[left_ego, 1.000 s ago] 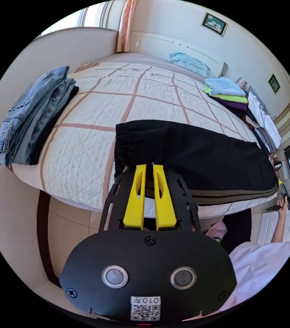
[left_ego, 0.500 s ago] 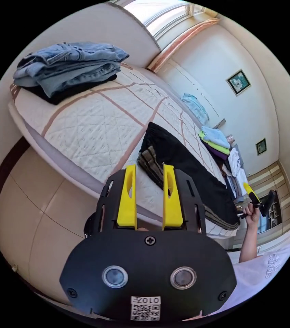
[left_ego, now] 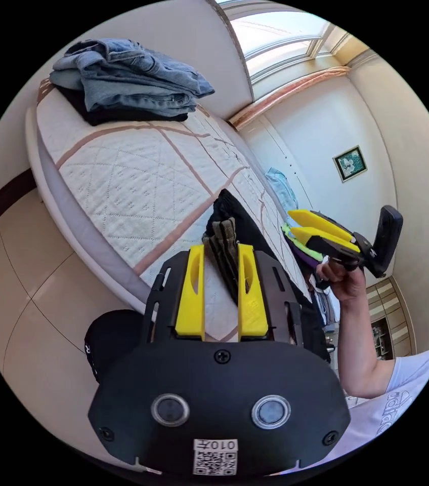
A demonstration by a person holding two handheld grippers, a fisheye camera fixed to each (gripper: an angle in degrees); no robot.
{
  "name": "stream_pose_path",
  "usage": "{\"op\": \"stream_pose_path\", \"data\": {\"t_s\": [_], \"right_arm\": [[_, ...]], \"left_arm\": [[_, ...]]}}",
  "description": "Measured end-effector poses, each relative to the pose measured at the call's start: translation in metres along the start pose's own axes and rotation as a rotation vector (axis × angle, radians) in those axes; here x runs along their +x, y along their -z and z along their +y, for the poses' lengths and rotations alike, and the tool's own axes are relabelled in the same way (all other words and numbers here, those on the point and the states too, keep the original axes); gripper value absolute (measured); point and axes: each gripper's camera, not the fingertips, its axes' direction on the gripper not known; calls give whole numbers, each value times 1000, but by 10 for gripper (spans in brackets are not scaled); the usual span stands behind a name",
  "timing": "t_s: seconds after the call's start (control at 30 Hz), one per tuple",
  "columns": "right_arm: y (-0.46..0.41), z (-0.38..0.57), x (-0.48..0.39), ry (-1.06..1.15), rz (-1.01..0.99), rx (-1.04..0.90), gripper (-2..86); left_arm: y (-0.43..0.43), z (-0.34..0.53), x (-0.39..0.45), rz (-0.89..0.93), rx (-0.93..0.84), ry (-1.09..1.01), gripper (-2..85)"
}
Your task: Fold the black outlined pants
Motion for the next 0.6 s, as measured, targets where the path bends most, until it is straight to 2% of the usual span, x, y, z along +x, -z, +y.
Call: {"op": "stream_pose_path", "data": {"t_s": [0.1,0.2,0.37,0.6], "right_arm": [[-9,14,9,-91,-57,6,123],[-3,46,15,-157,-66,9,117],[42,142,26,-330,16,46,111],[105,333,28,-759,148,21,102]], "left_arm": [[4,3,28,-75,24,-101,95],[-3,5,21,32,-28,-25,91],[13,8,39,151,4,53,73],[59,5,179,-58,66,-144,53]]}}
